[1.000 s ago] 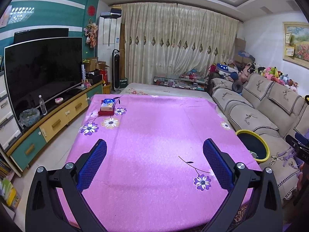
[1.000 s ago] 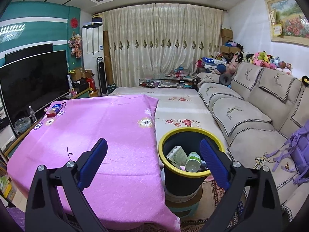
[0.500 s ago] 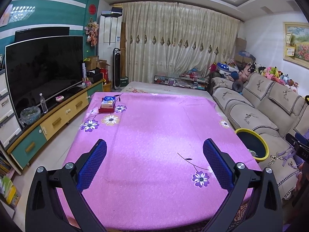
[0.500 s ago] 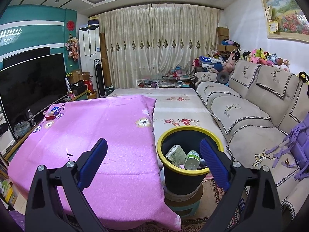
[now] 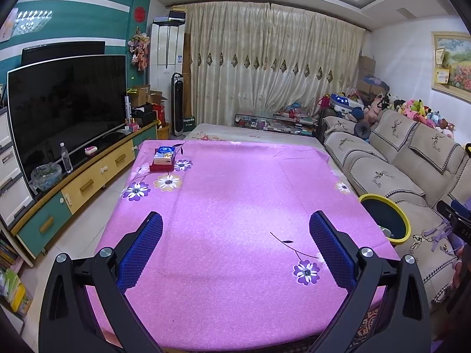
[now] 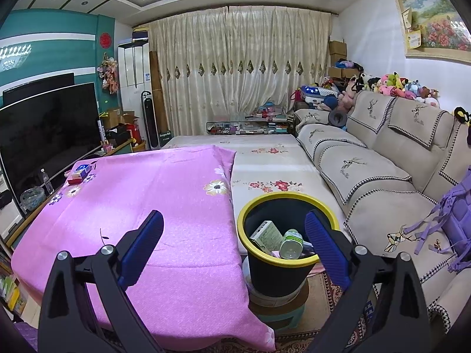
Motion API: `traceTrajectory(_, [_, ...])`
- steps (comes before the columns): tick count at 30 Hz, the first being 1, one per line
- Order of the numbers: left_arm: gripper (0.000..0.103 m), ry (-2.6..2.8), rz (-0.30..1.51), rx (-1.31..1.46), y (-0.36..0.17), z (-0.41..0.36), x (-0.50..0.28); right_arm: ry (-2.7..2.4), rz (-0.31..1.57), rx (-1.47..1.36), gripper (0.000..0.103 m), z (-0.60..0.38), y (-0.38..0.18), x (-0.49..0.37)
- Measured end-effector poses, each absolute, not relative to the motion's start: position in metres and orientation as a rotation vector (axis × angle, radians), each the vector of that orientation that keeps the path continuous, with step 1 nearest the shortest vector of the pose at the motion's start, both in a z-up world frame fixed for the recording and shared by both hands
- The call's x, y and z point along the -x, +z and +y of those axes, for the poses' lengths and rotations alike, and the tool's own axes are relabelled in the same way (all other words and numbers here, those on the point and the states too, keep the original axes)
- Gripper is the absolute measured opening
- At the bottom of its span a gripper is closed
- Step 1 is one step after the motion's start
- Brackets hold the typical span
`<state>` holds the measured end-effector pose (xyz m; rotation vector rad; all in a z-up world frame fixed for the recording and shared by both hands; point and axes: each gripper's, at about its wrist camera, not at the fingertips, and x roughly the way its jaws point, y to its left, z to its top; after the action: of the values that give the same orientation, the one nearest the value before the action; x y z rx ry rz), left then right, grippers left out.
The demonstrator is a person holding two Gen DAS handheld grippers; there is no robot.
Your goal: Collect trash
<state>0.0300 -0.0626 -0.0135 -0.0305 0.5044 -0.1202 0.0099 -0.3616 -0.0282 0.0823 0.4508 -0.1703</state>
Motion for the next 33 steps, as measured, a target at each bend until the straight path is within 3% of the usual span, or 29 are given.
traceTrajectory(33, [0.098, -0.134, 0.513, 0.033, -0.0156, -0.0643, -0.0330, -0.175, 0.453, -0.087, 0.092, -0.3645, -0.0290, -0.0123])
